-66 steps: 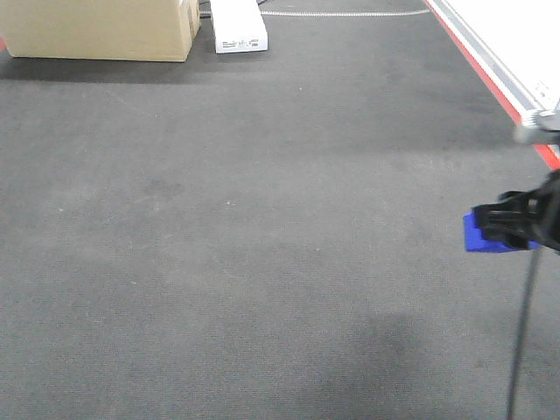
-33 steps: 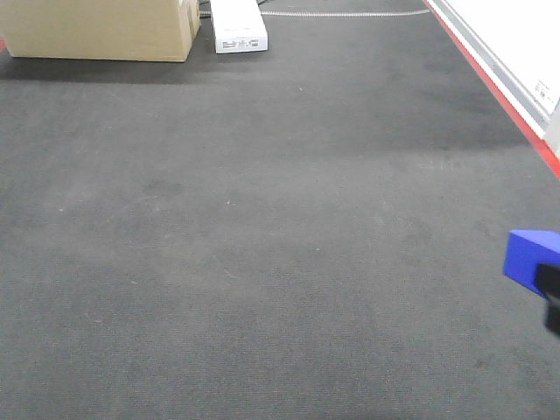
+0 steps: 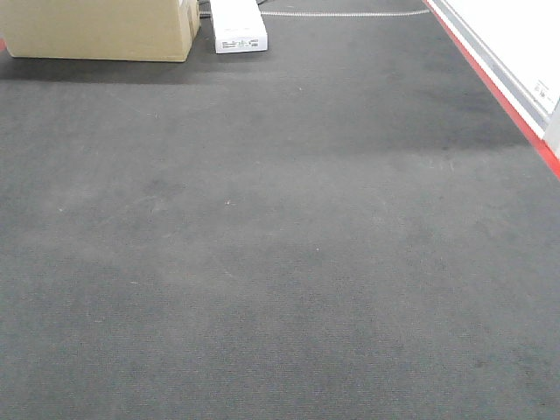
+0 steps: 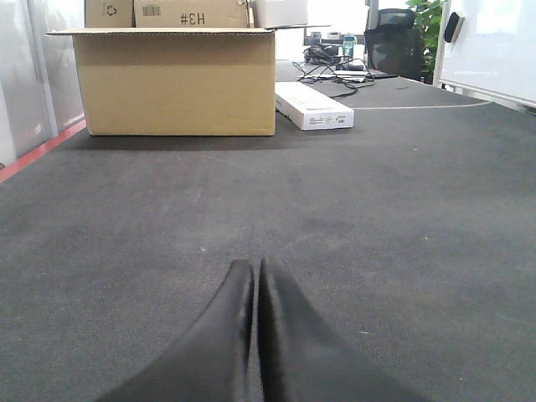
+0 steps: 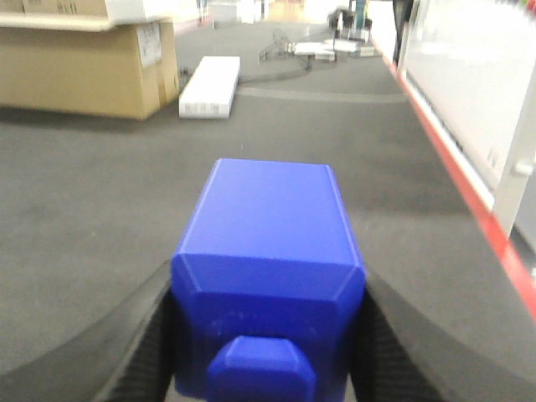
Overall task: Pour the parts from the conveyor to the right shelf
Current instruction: 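Drive the base away from the conveyor holding the part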
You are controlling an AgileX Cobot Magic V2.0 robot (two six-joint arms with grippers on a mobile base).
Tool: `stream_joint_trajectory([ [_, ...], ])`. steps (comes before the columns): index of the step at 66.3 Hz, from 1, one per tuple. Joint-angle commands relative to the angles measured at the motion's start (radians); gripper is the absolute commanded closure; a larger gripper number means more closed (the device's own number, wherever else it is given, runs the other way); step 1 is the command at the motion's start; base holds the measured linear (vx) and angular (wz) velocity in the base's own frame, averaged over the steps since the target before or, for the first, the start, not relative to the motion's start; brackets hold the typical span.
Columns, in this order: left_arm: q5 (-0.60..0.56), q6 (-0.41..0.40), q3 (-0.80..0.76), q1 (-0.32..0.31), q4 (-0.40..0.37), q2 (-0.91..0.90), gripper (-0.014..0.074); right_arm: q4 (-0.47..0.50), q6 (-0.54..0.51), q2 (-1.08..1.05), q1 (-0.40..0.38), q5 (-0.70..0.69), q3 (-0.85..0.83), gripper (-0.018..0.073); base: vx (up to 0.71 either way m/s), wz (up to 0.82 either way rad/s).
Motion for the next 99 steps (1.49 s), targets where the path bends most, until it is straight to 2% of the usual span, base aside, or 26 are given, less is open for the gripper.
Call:
stream_joint_trajectory([
  [1, -0.072, -0.007, -0.02, -0.005, -0.006, -0.012, 0.0603, -0.004, -0.006, -0.039, -0.003, -0.065, -0.019, 0.0561, 0.0, 0.0],
  [9, -0.072, -0.007, -0.02, -0.005, -0.006, -0.012, 0.0603, -0.007, 0.006, -0.077, -0.004, -0.117, 0.065, 0.0561, 0.0, 0.0],
  [18, -0.072, -0.007, -0.02, -0.005, -0.006, -0.012, 0.0603, -0.044, 0.011, -0.076, -0.004, -0.268, 0.144, 0.0561, 0.0, 0.0],
  [36, -0.072, -0.007, -0.02, -0.005, -0.006, -0.012, 0.0603, -0.036, 0.019, -0.076, -0.004, -0.214, 0.163, 0.0561, 0.0, 0.0],
  [99, -0.072, -0.007, -0.02, -0.005, -0.006, -0.012, 0.0603, -0.037, 0.019, -0.076, -0.004, -0.214, 0.163, 0.0561, -0.03, 0.03],
])
